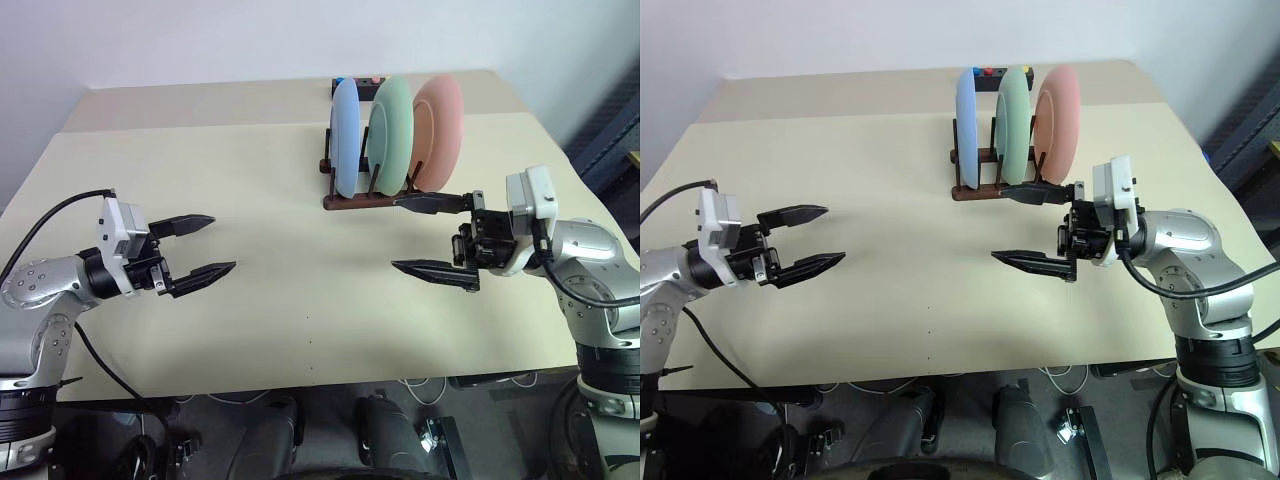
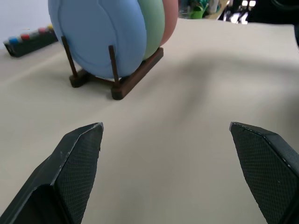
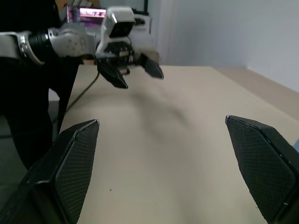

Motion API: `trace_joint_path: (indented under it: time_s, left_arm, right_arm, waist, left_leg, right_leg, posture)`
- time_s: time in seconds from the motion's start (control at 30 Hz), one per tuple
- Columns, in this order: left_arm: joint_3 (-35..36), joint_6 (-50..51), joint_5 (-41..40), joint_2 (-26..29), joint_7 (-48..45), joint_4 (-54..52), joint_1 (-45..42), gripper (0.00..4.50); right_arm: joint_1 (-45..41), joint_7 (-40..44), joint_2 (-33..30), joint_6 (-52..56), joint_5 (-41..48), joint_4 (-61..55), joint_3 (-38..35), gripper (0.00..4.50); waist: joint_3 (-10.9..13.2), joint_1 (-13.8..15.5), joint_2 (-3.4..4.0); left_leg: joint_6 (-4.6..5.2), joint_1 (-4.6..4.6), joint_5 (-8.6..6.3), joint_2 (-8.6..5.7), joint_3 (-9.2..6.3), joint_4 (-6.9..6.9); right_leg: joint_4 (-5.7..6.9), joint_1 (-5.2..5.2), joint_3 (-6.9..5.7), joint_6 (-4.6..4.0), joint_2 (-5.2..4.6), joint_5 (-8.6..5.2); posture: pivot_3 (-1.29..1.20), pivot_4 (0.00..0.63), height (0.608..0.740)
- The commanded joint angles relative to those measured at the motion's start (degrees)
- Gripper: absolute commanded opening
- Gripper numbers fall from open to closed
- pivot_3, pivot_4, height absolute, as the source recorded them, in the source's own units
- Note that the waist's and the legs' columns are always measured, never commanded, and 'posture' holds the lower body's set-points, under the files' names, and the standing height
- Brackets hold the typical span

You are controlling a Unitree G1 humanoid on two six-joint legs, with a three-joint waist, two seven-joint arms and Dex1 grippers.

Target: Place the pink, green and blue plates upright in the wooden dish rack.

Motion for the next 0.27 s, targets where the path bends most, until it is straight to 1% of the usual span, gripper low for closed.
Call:
trace_joint_path:
  time_s: [0.03,0.13,0.27]
  left_arm:
    - [-1.21,-0.65,-1.23,0.43,-2.55,-1.59,-1.72,4.50]
    - [-2.34,-1.59,-0.15,-0.33,-2.13,-1.48,-2.41,4.50]
    - [-3.77,-3.19,1.00,-0.78,-4.30,2.38,-2.52,4.50]
  right_arm:
    - [0.89,-1.45,-0.60,0.06,1.59,-4.29,-1.53,4.43]
    - [1.87,-2.75,-1.00,1.11,1.94,-5.16,-2.01,4.43]
    - [1.98,-4.61,-1.31,1.91,1.69,-6.99,-1.33,4.43]
  waist:
    - [0.00,0.34,0.00]
    - [0.00,0.44,0.00]
    - [0.00,0.41,0.00]
  left_leg:
    - [0.00,0.00,0.00,0.00,0.00,0.00]
    - [0.00,0.00,0.00,0.00,-0.01,0.00]
    - [0.00,0.01,0.00,0.00,-0.01,0.00]
  right_leg:
    - [0.00,0.00,0.00,0.00,0.00,0.00]
    - [-0.01,0.00,-0.02,0.00,0.00,0.00]
    - [0.00,0.00,-0.02,0.00,0.01,0.00]
  posture:
    - [0.00,0.150,0.740]
    - [0.00,0.150,0.740]
    - [0.00,0.150,0.740]
